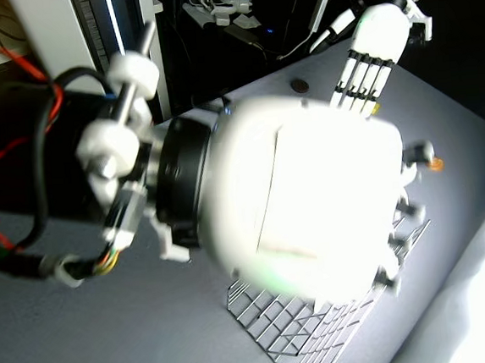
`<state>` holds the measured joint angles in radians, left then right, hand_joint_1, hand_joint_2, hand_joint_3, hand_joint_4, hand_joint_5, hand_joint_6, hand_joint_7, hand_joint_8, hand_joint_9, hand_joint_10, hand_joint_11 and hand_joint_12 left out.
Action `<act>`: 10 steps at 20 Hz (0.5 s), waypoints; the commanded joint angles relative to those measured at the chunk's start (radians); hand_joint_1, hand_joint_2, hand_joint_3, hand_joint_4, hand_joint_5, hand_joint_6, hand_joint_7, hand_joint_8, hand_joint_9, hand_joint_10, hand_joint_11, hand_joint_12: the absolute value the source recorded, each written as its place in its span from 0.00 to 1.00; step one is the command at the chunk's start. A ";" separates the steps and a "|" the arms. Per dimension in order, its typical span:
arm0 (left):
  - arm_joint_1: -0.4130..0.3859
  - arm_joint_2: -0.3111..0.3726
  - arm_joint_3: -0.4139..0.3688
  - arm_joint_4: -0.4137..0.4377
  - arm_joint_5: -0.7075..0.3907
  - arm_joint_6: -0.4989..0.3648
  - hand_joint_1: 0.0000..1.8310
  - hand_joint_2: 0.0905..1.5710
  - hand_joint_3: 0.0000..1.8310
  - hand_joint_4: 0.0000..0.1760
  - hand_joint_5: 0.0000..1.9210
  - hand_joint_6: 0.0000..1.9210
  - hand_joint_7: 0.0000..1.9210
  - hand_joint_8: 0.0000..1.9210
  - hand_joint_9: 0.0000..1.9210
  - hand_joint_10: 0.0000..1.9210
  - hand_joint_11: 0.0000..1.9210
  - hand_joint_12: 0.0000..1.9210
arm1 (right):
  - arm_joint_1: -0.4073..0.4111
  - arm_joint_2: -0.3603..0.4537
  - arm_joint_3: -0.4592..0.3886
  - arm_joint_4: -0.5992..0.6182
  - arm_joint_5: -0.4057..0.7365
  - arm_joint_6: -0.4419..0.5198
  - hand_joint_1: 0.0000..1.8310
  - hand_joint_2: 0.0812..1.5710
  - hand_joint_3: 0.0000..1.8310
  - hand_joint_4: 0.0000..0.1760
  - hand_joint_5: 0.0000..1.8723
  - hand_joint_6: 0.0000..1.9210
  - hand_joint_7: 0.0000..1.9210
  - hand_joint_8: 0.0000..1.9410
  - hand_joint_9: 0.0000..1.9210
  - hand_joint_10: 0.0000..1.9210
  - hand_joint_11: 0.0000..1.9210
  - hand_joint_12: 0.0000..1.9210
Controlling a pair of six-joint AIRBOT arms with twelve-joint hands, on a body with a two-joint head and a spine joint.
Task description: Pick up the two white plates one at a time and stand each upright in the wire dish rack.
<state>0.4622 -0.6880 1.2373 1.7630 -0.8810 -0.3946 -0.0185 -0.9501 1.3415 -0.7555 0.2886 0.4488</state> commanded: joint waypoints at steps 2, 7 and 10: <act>0.015 -0.005 0.014 -0.055 0.007 -0.003 0.00 0.64 0.00 0.00 0.00 0.00 0.01 0.00 0.00 0.00 0.00 0.00 | 0.005 -0.003 0.020 0.050 0.075 0.044 0.67 0.69 0.00 0.08 0.51 0.54 0.56 0.42 0.64 0.00 0.44 0.49; 0.028 -0.032 0.049 -0.056 0.041 -0.003 0.00 0.64 0.00 0.00 0.00 0.00 0.01 0.00 0.00 0.00 0.00 0.00 | -0.007 -0.013 0.042 0.050 0.074 0.084 0.67 0.69 0.00 0.08 0.50 0.56 0.55 0.44 0.64 0.00 0.43 0.50; 0.020 -0.037 0.050 -0.065 0.055 -0.016 0.00 0.64 0.00 0.00 0.01 0.00 0.01 0.00 0.00 0.00 0.00 0.00 | -0.018 -0.025 0.056 0.050 0.073 0.098 0.67 0.68 0.00 0.09 0.52 0.53 0.57 0.41 0.64 0.00 0.42 0.49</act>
<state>0.4919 -0.7265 1.2839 1.7531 -0.8215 -0.4072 -0.0509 -0.9863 1.3949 -0.7517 0.2684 0.5274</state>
